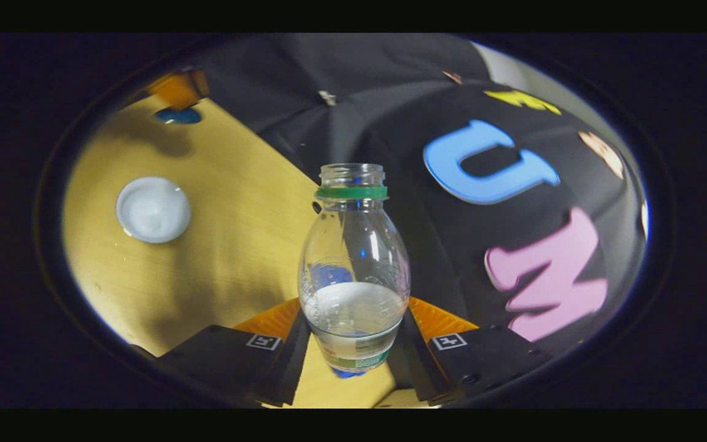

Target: Open the teacup lid with one hand, grasp the water bottle and pour water into the teacup with the other hand; after pouring, place the water bottle on the coaster and then close the teacup lid.

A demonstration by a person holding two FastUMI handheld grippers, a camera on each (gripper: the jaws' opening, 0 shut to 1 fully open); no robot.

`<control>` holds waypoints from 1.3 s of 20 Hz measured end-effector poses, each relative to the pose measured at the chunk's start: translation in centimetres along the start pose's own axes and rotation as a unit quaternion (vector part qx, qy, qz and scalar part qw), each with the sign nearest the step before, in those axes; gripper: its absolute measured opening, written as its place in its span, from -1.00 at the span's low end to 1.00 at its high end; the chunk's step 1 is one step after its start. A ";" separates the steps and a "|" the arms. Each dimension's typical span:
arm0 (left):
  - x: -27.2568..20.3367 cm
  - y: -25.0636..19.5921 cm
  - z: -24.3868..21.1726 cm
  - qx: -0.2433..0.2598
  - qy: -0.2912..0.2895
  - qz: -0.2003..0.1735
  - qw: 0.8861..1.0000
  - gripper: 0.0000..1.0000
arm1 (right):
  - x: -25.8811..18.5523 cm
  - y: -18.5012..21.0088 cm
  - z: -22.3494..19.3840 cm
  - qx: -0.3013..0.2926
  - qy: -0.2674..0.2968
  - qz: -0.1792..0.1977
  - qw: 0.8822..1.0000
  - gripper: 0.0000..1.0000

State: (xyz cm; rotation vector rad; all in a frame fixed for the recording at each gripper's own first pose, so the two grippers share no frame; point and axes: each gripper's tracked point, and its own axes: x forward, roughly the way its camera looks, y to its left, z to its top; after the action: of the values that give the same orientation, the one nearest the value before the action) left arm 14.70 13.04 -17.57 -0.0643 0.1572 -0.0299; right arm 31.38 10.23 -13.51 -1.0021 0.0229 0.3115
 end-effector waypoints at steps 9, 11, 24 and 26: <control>0.9 -2.9 0.7 -0.002 -0.001 0.008 1.000 -0.50 | -3.5 -4.1 -6.8 0.376 0.049 -0.021 0.925 0.47; 0.9 -2.9 1.1 -0.002 -0.004 0.014 1.000 -0.49 | -3.5 -3.9 -7.1 0.442 0.035 -0.019 0.896 0.47; 1.1 -3.0 0.1 -0.003 0.005 0.029 1.000 -0.49 | -1.1 0.3 -9.5 0.497 0.026 -0.016 0.867 0.50; 1.2 -3.1 0.0 -0.003 0.007 0.029 1.000 -0.50 | -1.5 0.8 -9.7 0.504 0.026 -0.014 0.863 0.53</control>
State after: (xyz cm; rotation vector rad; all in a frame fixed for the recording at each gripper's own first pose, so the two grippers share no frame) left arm 15.85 9.90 -17.58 -0.0651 0.1724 0.0271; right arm 30.89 2.18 -19.24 0.0383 0.2014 0.1966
